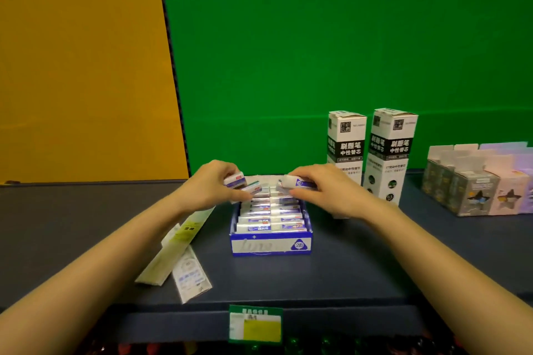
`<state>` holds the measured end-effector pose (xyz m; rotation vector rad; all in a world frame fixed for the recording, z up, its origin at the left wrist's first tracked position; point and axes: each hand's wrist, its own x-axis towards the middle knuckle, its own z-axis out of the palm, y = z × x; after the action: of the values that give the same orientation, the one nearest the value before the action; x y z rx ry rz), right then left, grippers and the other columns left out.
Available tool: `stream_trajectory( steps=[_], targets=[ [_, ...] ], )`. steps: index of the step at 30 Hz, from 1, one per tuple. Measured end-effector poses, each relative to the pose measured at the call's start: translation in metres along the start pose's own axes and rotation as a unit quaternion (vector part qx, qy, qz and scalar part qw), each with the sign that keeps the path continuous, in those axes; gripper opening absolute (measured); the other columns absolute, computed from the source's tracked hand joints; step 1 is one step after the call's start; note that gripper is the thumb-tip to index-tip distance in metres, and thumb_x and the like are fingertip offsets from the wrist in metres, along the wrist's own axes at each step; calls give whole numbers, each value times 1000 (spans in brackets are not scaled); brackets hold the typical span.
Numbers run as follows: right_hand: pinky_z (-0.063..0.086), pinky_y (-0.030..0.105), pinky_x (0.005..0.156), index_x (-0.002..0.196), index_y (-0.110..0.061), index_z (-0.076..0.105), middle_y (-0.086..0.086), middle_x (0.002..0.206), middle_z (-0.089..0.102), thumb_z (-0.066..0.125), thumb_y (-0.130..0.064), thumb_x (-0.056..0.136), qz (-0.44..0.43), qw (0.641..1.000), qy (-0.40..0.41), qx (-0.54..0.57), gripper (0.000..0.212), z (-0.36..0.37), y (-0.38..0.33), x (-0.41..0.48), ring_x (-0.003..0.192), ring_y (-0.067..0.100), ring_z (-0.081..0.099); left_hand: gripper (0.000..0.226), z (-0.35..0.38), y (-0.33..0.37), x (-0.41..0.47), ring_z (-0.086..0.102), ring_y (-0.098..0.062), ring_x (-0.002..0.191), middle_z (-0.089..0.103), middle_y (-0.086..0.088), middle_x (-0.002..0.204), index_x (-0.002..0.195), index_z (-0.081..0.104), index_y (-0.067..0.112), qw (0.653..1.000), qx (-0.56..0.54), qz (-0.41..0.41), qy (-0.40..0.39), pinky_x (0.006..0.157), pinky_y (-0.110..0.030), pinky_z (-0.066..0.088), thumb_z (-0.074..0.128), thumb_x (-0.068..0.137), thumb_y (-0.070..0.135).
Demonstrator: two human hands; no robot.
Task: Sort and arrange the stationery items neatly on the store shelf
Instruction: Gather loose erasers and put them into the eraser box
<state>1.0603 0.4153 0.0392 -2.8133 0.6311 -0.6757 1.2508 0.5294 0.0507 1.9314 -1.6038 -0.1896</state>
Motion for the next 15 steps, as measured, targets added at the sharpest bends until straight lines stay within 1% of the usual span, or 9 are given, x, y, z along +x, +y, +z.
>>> stream_trajectory(
  steps=[2, 5, 7, 9, 11, 13, 15],
  targets=[
    [38, 25, 76, 117, -20, 60, 2, 111, 67, 58, -32, 87, 14, 1000, 2, -17, 32, 7, -3, 9, 86, 7, 49, 31, 1, -7, 7, 57, -14, 67, 68, -6, 82, 91, 65, 4, 1000, -3, 9, -1, 59, -26, 43, 76, 71, 26],
    [39, 27, 78, 119, -22, 59, 3, 111, 64, 58, -30, 87, 42, 998, 7, -50, 33, 15, -7, 19, 90, 9, 47, 27, 4, -14, 15, 59, -12, 69, 69, -4, 84, 90, 68, 8, 1000, -7, 29, -3, 60, -24, 45, 76, 71, 24],
    [38, 28, 77, 118, -22, 60, 4, 110, 63, 58, -29, 87, 53, 996, 2, -71, 31, 19, -8, 23, 95, 14, 50, 25, 7, -17, 21, 62, -15, 72, 70, -4, 85, 90, 70, 9, 999, -8, 39, -4, 64, -28, 49, 76, 71, 23],
    [39, 30, 77, 116, -22, 61, 5, 108, 65, 59, -29, 86, 53, 994, -6, -96, 30, 23, -6, 25, 98, 18, 54, 25, 9, -20, 26, 66, -21, 78, 73, -6, 88, 89, 72, 8, 999, -6, 48, -4, 70, -36, 52, 77, 71, 24],
    [41, 31, 77, 115, -23, 62, 4, 107, 66, 59, -29, 86, 55, 992, -10, -110, 30, 24, -4, 27, 98, 20, 57, 25, 10, -21, 31, 67, -24, 82, 74, -8, 89, 88, 72, 7, 999, 2, 54, -5, 74, -41, 52, 77, 71, 24],
    [44, 31, 78, 113, -22, 62, 3, 106, 67, 59, -29, 86, 54, 992, -12, -118, 28, 26, -3, 29, 98, 20, 59, 25, 13, -23, 34, 66, -25, 80, 74, -9, 88, 87, 72, 7, 998, 19, 61, -7, 72, -41, 51, 76, 72, 25],
    [46, 34, 79, 109, -21, 63, 3, 106, 68, 60, -28, 85, 44, 991, -15, -126, 25, 28, -4, 31, 98, 22, 60, 25, 15, -24, 36, 65, -24, 79, 73, -8, 87, 87, 72, 7, 997, 36, 66, -7, 69, -39, 49, 75, 72, 26]
  ],
)
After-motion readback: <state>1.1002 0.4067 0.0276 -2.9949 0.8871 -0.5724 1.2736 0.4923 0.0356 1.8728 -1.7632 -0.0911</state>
